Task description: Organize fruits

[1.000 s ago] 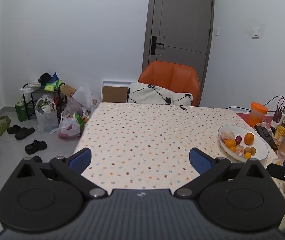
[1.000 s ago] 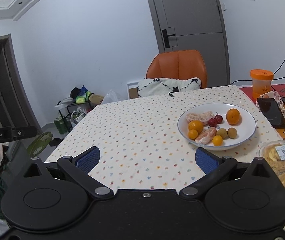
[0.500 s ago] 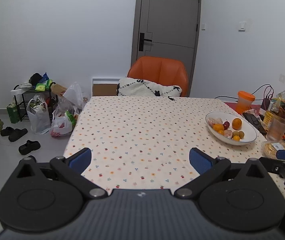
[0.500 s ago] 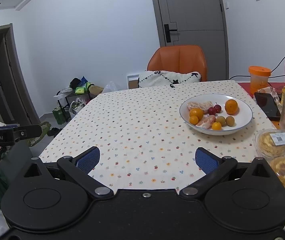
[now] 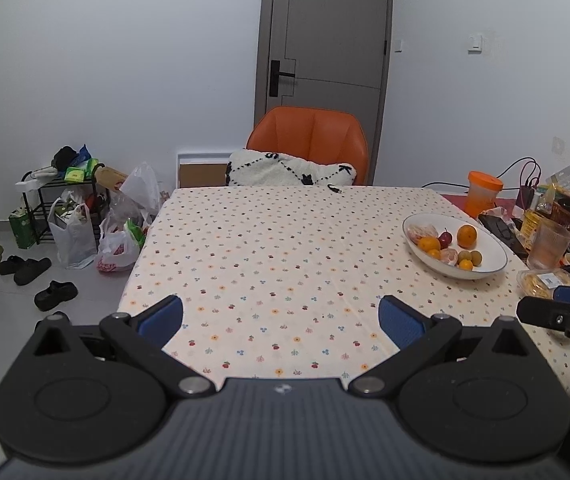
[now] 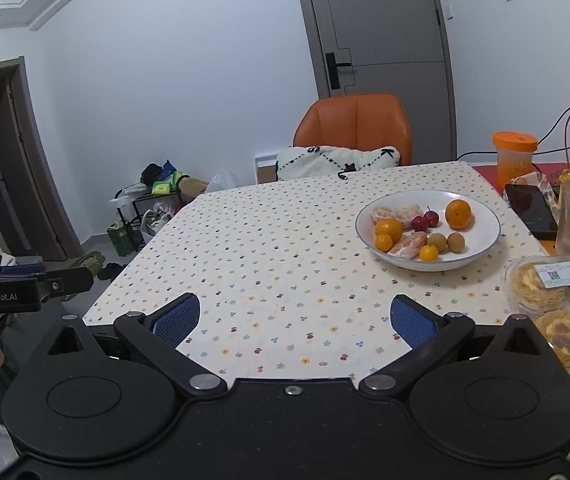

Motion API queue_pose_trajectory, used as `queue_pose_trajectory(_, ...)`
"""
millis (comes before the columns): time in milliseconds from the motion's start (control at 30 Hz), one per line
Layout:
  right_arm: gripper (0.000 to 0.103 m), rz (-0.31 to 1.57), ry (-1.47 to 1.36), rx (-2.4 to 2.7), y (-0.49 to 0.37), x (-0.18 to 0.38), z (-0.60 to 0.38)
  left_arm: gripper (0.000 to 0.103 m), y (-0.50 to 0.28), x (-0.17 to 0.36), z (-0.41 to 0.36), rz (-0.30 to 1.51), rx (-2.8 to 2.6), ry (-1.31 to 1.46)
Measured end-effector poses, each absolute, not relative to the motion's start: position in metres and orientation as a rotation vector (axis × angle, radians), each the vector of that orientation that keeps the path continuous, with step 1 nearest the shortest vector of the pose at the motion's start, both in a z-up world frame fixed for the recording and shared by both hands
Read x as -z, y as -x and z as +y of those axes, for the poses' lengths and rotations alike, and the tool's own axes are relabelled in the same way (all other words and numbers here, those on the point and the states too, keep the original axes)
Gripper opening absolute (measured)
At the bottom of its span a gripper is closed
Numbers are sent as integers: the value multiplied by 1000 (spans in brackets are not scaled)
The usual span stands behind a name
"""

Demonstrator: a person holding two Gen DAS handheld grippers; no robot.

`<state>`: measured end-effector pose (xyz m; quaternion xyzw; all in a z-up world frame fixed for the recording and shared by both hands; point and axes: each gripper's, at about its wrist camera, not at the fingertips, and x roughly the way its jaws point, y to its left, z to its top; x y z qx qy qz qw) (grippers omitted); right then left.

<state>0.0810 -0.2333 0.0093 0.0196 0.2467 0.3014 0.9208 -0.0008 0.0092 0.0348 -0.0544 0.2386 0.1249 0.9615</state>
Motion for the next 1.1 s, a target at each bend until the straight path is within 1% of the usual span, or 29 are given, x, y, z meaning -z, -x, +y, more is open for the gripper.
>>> queue_pose_trajectory(1100,103,501,-44,-622,-79,-10,-236,103,-1,-31,7,504,-246,108)
